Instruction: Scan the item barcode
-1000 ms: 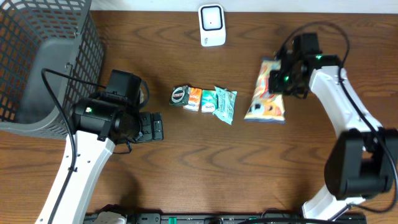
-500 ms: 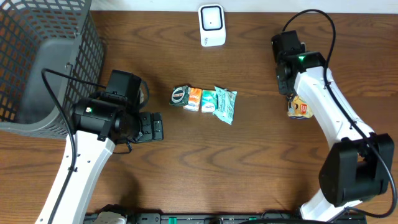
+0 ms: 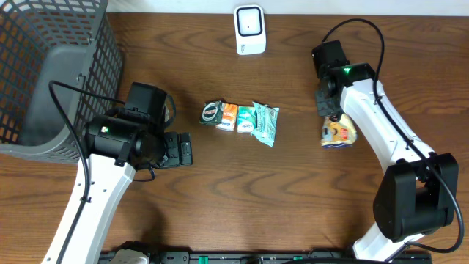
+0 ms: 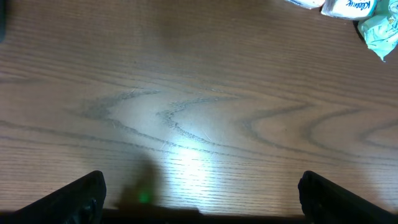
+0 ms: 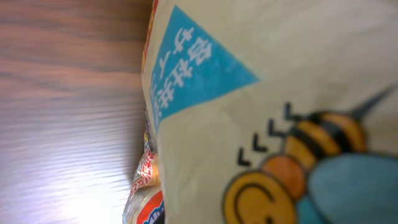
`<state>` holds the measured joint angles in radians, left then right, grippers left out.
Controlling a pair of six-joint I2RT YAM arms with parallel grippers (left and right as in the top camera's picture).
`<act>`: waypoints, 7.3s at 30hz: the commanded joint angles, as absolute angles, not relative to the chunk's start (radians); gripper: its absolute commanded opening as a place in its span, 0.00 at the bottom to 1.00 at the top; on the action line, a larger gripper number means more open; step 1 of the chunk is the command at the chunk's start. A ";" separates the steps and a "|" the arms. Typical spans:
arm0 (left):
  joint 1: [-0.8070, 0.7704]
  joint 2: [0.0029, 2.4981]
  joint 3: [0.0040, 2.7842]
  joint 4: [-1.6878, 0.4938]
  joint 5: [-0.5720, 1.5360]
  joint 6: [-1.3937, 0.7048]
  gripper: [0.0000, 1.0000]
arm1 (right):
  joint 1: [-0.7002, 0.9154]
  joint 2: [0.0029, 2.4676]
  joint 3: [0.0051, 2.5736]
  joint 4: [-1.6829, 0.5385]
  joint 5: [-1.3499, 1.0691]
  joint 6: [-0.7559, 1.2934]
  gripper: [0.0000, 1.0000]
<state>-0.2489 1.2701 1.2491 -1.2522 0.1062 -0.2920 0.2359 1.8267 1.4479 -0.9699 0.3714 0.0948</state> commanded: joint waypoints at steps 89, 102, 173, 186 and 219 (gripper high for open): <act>-0.245 1.274 1.245 -1.254 0.115 -0.301 0.98 | 0.344 1.827 1.259 -0.989 0.238 0.152 0.48; -0.245 1.274 1.245 -1.255 0.115 -0.301 0.98 | 0.367 1.828 1.024 -0.663 0.402 0.152 0.67; -0.245 1.274 1.245 -1.255 0.115 -0.301 0.98 | -0.152 1.831 1.407 -1.118 -0.450 0.064 0.39; -0.245 1.274 1.245 -1.254 0.115 -0.301 0.98 | 0.041 1.831 1.369 -1.040 -0.254 0.133 0.01; -0.245 1.274 1.245 -1.254 0.115 -0.301 0.98 | 0.245 1.831 1.363 -1.301 -0.059 0.253 0.09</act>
